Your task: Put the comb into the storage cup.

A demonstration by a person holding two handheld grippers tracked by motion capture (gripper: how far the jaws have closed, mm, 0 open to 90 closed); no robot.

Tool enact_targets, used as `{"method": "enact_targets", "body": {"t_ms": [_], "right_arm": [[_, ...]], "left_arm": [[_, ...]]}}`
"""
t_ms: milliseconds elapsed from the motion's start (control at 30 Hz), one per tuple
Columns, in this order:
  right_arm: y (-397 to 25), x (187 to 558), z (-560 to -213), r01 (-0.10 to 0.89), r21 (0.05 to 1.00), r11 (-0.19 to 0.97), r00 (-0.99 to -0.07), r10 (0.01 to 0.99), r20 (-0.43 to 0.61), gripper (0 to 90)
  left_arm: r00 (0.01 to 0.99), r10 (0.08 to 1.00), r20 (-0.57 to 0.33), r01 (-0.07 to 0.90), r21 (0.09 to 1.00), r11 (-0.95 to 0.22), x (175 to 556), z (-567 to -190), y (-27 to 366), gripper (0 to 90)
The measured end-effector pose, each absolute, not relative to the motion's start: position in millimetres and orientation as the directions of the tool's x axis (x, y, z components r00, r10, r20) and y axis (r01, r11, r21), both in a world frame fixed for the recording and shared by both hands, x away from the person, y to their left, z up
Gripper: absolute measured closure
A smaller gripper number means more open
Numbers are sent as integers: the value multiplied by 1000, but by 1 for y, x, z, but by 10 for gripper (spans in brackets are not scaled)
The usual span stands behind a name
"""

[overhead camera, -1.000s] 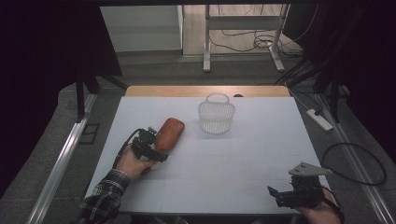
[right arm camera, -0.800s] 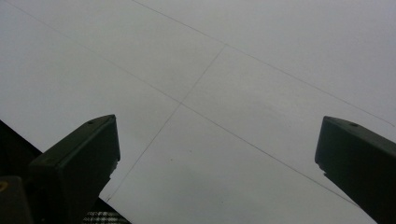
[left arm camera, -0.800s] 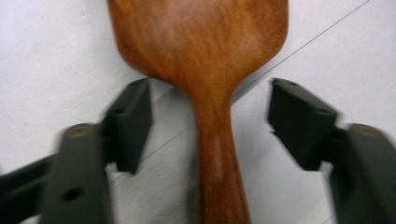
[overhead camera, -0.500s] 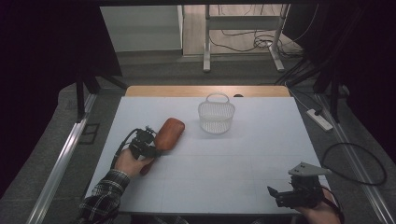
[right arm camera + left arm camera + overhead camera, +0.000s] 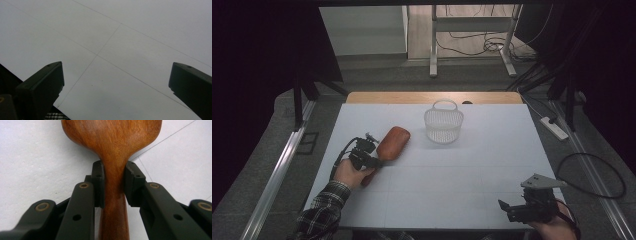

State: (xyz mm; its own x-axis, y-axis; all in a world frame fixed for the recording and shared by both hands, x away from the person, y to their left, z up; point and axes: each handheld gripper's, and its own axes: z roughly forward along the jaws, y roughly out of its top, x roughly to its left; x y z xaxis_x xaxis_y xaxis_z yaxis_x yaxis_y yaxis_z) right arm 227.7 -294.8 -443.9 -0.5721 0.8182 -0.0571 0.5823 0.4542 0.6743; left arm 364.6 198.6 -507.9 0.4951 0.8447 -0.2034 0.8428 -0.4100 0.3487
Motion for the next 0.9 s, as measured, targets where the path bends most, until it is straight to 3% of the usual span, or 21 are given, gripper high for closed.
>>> {"method": "enact_targets", "body": {"t_ms": [400,900], "right_arm": [[-295,228,-444,582,675,453,-572,818,-57,2],[-295,227,-444,582,678,450,-569,821,-56,2]], "left_arm": [[501,840,-210,831,390,-398,363,-502,204,726],[516,811,-277,791,518,-326,352,-484,219,725]]}}
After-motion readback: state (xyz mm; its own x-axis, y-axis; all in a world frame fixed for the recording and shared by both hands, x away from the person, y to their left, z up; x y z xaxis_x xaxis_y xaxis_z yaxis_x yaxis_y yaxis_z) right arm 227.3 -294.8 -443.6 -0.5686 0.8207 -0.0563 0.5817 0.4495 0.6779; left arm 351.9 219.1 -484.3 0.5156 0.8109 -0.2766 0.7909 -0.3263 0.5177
